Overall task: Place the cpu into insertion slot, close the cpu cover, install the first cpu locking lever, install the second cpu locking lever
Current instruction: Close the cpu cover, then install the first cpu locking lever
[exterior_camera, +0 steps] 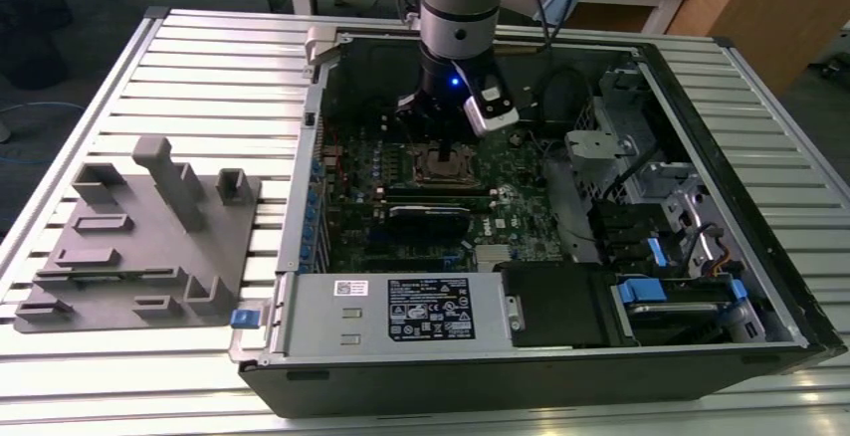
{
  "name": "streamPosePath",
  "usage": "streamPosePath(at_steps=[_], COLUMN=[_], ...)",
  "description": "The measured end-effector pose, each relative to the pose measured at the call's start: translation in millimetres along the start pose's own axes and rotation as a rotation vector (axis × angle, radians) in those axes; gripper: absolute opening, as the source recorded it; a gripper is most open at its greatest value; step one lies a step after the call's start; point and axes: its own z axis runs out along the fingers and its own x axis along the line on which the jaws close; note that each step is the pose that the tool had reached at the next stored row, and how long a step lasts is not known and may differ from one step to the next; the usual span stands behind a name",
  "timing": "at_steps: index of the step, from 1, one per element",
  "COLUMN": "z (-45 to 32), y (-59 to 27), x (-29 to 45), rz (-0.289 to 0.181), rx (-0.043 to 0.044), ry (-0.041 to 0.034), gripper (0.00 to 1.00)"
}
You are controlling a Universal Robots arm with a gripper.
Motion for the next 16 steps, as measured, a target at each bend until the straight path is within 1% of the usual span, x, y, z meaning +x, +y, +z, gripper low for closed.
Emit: streamPosePath(at_steps=[6,9,16], z=[-0.2,-1.4,-7.3], y=[-0.8,-0.7,-0.5], x=[-0.1,-0.1,-0.4], rz=[0.0,0.0,0.0], rx=[-0.0001,0.0001,0.0], ry=[-0.0001,0.0,-0.0001], gripper=[0.11,0.11,0.11])
